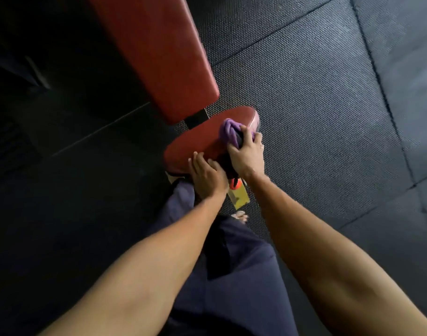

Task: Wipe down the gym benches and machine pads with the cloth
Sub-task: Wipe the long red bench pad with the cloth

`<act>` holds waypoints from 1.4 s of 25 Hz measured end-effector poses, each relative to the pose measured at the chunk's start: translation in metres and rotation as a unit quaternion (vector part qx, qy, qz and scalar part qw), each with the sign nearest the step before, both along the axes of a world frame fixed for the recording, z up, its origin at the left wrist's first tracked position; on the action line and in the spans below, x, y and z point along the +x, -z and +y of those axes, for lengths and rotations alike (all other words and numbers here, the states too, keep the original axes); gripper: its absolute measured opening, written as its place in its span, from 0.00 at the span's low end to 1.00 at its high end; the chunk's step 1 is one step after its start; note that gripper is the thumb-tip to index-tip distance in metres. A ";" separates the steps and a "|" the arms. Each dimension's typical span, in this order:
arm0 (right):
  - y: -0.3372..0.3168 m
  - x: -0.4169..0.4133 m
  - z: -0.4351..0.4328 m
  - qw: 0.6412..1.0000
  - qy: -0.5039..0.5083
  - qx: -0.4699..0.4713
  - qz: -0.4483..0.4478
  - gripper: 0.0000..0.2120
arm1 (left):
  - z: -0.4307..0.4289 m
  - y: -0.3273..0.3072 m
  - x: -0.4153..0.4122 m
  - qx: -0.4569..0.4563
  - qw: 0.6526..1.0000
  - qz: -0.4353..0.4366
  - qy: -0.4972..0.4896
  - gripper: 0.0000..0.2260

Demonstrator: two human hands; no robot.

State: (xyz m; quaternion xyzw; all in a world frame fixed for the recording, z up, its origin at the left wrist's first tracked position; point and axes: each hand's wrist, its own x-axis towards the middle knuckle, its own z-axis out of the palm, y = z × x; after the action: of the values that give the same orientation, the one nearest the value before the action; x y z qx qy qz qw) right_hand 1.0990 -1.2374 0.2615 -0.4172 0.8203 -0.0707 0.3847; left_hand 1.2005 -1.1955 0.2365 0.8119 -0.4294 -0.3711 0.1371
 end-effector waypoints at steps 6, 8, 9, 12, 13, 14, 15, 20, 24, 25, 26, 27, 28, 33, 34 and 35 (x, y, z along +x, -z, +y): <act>0.008 -0.010 -0.044 0.995 -0.039 0.078 0.049 0.30 | -0.010 -0.001 -0.015 0.024 0.993 -0.001 -0.114 0.25; -0.007 -0.001 -0.019 0.996 -0.086 0.034 0.017 0.32 | -0.008 -0.003 -0.020 0.020 0.993 -0.011 -0.117 0.28; -0.012 -0.001 -0.006 0.994 -0.111 0.010 -0.009 0.32 | -0.009 -0.006 -0.024 0.023 0.991 -0.024 -0.131 0.28; 0.000 -0.021 -0.008 0.991 -0.091 0.019 -0.096 0.32 | -0.025 -0.016 -0.044 0.076 0.971 -0.054 -0.222 0.21; 0.009 -0.029 -0.019 0.989 -0.076 0.037 -0.119 0.31 | -0.029 -0.017 -0.052 0.080 0.965 -0.075 -0.240 0.19; 0.017 -0.034 -0.030 0.986 -0.060 0.056 -0.143 0.32 | -0.031 -0.014 -0.058 0.073 0.960 -0.101 -0.252 0.18; 0.024 -0.039 -0.038 0.984 -0.041 0.069 -0.159 0.33 | -0.031 -0.010 -0.060 0.052 0.957 -0.125 -0.257 0.18; 0.039 -0.045 -0.069 0.986 0.061 0.099 -0.121 0.36 | -0.028 0.009 -0.061 0.002 0.944 -0.187 -0.271 0.22; 0.018 -0.042 -0.044 0.984 -0.043 0.044 -0.168 0.31 | -0.030 0.013 -0.063 -0.024 0.937 -0.220 -0.271 0.24; 0.014 -0.046 -0.033 0.979 -0.095 0.027 -0.176 0.30 | -0.029 0.014 -0.063 -0.033 0.934 -0.227 -0.275 0.25; 0.014 -0.052 -0.027 0.974 -0.138 0.014 -0.179 0.29 | -0.028 0.015 -0.063 -0.037 0.932 -0.228 -0.280 0.25; 0.020 -0.058 -0.030 0.969 -0.170 0.009 -0.177 0.29 | -0.028 0.014 -0.063 -0.034 0.933 -0.226 -0.279 0.25; 0.027 -0.064 -0.039 0.966 -0.193 0.016 -0.170 0.30 | -0.028 0.013 -0.064 -0.026 0.934 -0.222 -0.279 0.24; 0.063 -0.069 -0.099 0.974 -0.203 0.089 -0.038 0.28 | -0.027 0.013 -0.065 -0.008 0.938 -0.218 -0.269 0.24; 0.060 -0.059 -0.100 0.969 -0.228 0.095 -0.025 0.26 | -0.027 0.014 -0.064 -0.016 0.937 -0.225 -0.269 0.25; 0.053 -0.049 -0.097 0.958 -0.268 0.093 -0.034 0.25 | -0.027 0.015 -0.064 -0.023 0.935 -0.231 -0.268 0.25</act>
State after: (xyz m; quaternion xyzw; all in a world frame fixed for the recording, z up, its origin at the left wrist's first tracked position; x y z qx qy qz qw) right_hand 1.0505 -1.3343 0.2085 -0.5819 0.6677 0.0972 0.4540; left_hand 1.1367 -1.2222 0.2211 0.9566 -0.2245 -0.1132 0.1475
